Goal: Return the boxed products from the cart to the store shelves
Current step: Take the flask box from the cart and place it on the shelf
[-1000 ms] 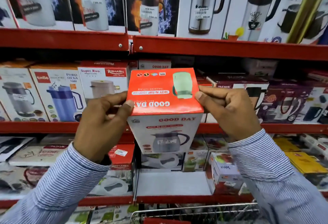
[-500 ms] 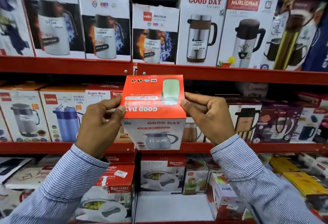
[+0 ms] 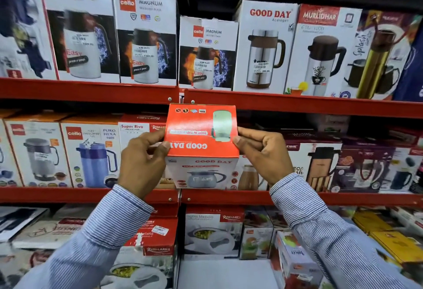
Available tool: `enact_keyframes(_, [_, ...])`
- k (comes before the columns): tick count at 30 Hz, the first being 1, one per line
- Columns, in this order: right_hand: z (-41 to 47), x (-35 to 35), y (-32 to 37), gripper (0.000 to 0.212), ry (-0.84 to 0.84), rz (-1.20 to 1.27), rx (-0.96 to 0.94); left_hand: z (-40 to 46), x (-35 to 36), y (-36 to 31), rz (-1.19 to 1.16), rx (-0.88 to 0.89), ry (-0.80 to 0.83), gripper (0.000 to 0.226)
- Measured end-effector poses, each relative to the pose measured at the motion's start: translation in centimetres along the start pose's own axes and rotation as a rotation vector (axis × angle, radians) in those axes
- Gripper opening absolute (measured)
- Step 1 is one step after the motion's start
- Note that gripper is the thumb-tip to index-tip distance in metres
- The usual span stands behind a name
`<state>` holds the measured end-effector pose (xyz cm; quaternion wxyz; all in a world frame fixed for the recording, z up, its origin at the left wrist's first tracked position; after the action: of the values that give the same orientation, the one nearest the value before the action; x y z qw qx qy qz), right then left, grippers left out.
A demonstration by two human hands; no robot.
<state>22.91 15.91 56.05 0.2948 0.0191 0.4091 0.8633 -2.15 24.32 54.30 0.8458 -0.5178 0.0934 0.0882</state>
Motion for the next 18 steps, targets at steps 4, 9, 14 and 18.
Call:
enact_keyframes(4, [0.8, 0.3, -2.0, 0.035, 0.006, -0.046, 0.013, 0.8, 1.3, 0.8, 0.036, 0.003, -0.010, 0.037])
enact_keyframes(9, [2.2, 1.0, -5.3, 0.036, 0.018, -0.108, 0.067, 2.1, 3.1, 1.9, 0.094, -0.055, 0.002, 0.035])
enact_keyframes(14, [3.9, 2.3, -7.3, 0.041, 0.092, -0.125, 0.112, 4.3, 5.2, 2.2, 0.122, -0.080, 0.100, 0.036])
enact_keyframes(18, [5.2, 3.6, -8.4, 0.048, 0.177, -0.088, 0.158, 5.4, 6.9, 2.2, 0.115, -0.142, 0.152, 0.040])
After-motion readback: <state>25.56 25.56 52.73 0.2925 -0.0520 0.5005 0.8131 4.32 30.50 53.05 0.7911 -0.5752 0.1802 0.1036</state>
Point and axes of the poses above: each hand's wrist, its own z-axis towards the middle knuckle, its own x-axis out of the palm, y = z × x, the point moved 10 cm from there along z, towards the middle knuckle, and after that the axes turned 8 degrees about -x, right-handed, at the moved point
